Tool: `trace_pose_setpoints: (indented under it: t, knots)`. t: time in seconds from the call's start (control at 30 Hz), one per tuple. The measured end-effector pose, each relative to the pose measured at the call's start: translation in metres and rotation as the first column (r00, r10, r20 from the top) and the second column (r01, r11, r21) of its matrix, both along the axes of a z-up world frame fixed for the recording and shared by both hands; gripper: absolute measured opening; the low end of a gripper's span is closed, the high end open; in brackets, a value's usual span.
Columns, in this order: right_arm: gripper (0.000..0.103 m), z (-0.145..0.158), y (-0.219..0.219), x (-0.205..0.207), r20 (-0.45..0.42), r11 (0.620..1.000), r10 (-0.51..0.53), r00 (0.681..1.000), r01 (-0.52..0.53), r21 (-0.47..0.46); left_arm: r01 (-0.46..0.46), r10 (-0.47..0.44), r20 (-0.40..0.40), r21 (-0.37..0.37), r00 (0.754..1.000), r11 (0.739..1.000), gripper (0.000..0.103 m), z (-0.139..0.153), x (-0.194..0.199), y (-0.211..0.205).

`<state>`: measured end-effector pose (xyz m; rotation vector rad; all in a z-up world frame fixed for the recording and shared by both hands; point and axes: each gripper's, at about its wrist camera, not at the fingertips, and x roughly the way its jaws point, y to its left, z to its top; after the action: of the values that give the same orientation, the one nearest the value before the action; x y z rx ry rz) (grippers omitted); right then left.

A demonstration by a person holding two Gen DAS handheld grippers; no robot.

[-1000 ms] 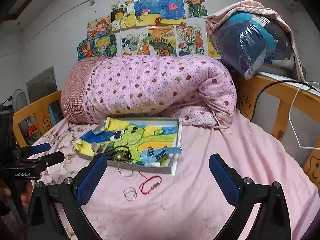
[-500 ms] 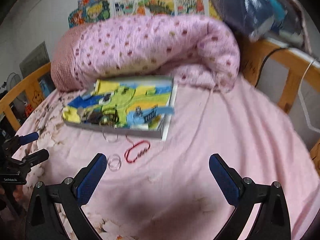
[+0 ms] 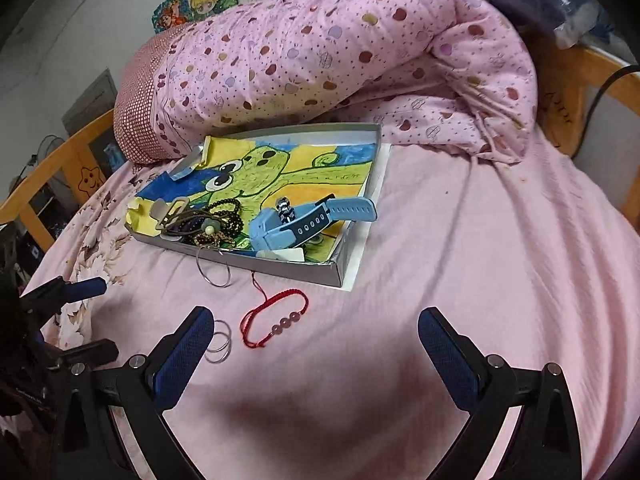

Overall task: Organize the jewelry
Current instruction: 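Withdraw both tools toward the small silver rings and red bead bracelet, then grasp the small silver rings with the left tool while the right tool grasps the red bead bracelet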

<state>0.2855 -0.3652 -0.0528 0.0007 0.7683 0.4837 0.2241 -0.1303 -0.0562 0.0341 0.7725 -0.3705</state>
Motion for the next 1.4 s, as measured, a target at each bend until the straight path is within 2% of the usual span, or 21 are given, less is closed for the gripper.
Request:
trace_pose_setpoints:
  t: [0.03, 0.1, 0.2, 0.27, 0.37, 0.4, 0.57, 0.7, 0.77, 0.87, 1.27, 1.33, 1.4]
  knots:
    - [0.101, -0.001, 0.001, 0.002, -0.001, 1.0, 0.003, 1.0, -0.003, -0.005, 0.004, -0.004, -0.004, -0.002, 1.0, 1.0, 0.1, -0.002, 0.002, -0.001]
    - [0.085, -0.008, 0.003, 0.009, -0.011, 1.0, 0.015, 1.0, -0.015, -0.022, 0.019, -0.019, -0.015, -0.01, 1.0, 1.0, 0.1, -0.006, 0.008, -0.004]
    - [0.07, -0.016, 0.003, 0.016, -0.032, 0.999, 0.025, 0.999, -0.026, -0.029, 0.041, -0.042, -0.026, -0.025, 0.999, 0.999, 0.088, -0.011, 0.015, -0.01]
    - [0.061, -0.019, 0.004, 0.02, -0.044, 0.999, 0.037, 0.998, -0.038, -0.022, 0.069, -0.071, -0.048, -0.038, 0.996, 0.997, 0.067, -0.015, 0.021, -0.015]
    - [0.052, -0.023, 0.004, 0.024, -0.047, 0.999, 0.05, 0.998, -0.051, -0.013, 0.102, -0.106, -0.079, -0.052, 0.991, 0.993, 0.049, -0.021, 0.028, -0.023]
    - [0.05, -0.024, 0.004, 0.026, -0.049, 0.998, 0.054, 0.997, -0.054, -0.009, 0.111, -0.115, -0.085, -0.054, 0.99, 0.992, 0.046, -0.022, 0.03, -0.025]
    - [0.043, -0.031, 0.008, 0.031, -0.066, 0.997, 0.077, 0.995, -0.078, -0.008, 0.139, -0.145, -0.136, -0.051, 0.98, 0.989, 0.03, -0.033, 0.038, -0.037]
    - [0.039, -0.036, 0.013, 0.035, -0.079, 0.996, 0.092, 0.993, -0.093, -0.006, 0.14, -0.142, -0.149, -0.021, 0.979, 0.99, 0.025, -0.039, 0.044, -0.04]
    - [0.038, -0.039, 0.016, 0.036, -0.086, 0.995, 0.1, 0.991, -0.101, -0.012, 0.138, -0.141, -0.16, -0.031, 0.977, 0.99, 0.024, -0.04, 0.048, -0.039]
    - [0.038, -0.043, 0.021, 0.037, -0.097, 0.995, 0.098, 0.991, -0.1, -0.021, 0.113, -0.115, -0.17, -0.023, 0.979, 0.993, 0.015, -0.041, 0.056, -0.038]
    - [0.038, -0.053, 0.036, 0.039, -0.081, 0.99, 0.077, 0.994, -0.086, -0.108, 0.075, -0.071, -0.162, 0.019, 0.984, 0.997, 0.001, -0.043, 0.065, -0.04]
    - [0.036, -0.054, 0.038, 0.038, -0.074, 0.989, 0.078, 0.994, -0.087, -0.123, 0.075, -0.071, -0.163, 0.016, 0.984, 0.997, 0.001, -0.043, 0.066, -0.039]
    - [0.028, -0.054, 0.041, 0.036, -0.072, 0.986, 0.092, 0.993, -0.1, -0.131, 0.076, -0.072, -0.161, 0.02, 0.984, 0.997, 0.001, -0.043, 0.066, -0.039]
